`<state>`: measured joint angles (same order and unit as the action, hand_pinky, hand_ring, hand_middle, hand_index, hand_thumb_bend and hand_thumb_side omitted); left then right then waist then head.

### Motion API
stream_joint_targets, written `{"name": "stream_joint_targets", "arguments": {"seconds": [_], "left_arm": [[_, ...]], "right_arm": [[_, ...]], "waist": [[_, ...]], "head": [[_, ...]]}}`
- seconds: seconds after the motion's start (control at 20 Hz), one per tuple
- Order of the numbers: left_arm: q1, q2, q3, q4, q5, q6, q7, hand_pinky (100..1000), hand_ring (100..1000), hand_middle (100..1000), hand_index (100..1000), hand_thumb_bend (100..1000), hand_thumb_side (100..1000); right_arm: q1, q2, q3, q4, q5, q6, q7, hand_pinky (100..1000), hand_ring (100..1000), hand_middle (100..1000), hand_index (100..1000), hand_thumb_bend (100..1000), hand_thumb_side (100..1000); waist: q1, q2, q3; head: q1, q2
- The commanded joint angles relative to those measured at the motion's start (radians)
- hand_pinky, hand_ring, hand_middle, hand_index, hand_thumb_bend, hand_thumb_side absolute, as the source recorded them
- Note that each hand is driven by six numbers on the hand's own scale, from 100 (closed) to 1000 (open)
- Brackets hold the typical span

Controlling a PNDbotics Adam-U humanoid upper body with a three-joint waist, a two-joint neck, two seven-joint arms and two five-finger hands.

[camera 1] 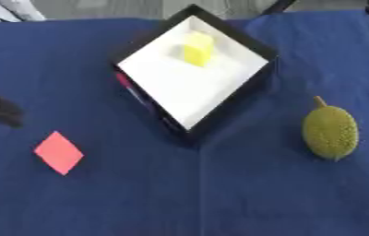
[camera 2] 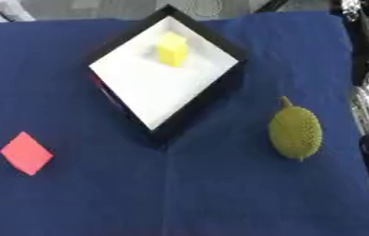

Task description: Pick up objects on the table and place them in the box.

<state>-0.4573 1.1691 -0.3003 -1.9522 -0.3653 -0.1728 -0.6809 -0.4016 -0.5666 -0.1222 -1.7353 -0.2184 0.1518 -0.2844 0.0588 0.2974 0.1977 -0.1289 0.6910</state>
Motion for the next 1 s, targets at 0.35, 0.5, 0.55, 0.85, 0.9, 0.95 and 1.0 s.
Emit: {"name": "stream_joint_targets", "arguments": {"seconds": [0.35,0.5,0.55,0.85,0.9,0.95,1.0], "left_arm": [[-0.069,-0.017,0.018,0.035,-0.007,-0.032,0.085,852,872,881,914,838,143],[-0.117,-0.042,0.025,0.014,0.029,-0.017,0.108,846,868,876,907,802,148],[-0.133,-0.048,0.022,0.010,0.039,-0.011,0.105,846,868,876,907,802,148],[-0.231,-0.090,-0.040,0.047,0.072,-0.003,0.001,854,883,905,911,801,186],[-0.243,-0.098,-0.049,0.061,0.071,-0.006,-0.017,855,884,906,911,807,182],[-0.255,-0.106,-0.057,0.077,0.067,-0.009,-0.032,857,886,908,911,812,177],[-0.267,-0.115,-0.067,0.095,0.059,-0.015,-0.048,857,887,908,911,815,174]], "right_arm": [[-0.010,-0.012,0.003,-0.017,0.014,0.001,0.010,995,842,735,858,100,755],[-0.009,-0.013,0.003,-0.018,0.014,0.000,0.010,995,842,735,858,100,756],[-0.010,-0.013,0.003,-0.018,0.014,0.000,0.011,995,842,735,858,100,756],[-0.011,-0.009,0.009,-0.015,0.015,0.003,0.017,994,842,735,857,100,762],[-0.010,-0.008,0.009,-0.015,0.016,0.003,0.017,994,842,735,857,100,763],[-0.009,-0.006,0.009,-0.014,0.017,0.004,0.017,994,842,735,857,100,764],[-0.009,-0.005,0.009,-0.013,0.017,0.005,0.017,994,842,734,857,100,764]], "waist": [[-0.015,-0.003,0.003],[-0.017,-0.003,0.004],[-0.017,-0.004,0.004],[-0.012,-0.004,-0.001],[-0.011,-0.004,-0.002],[-0.011,-0.003,-0.002],[-0.011,-0.003,-0.003]], "head": [[-0.007,-0.005],[-0.011,-0.009],[-0.011,-0.008],[0.005,-0.013],[0.006,-0.013],[0.007,-0.013],[0.007,-0.013]]}}
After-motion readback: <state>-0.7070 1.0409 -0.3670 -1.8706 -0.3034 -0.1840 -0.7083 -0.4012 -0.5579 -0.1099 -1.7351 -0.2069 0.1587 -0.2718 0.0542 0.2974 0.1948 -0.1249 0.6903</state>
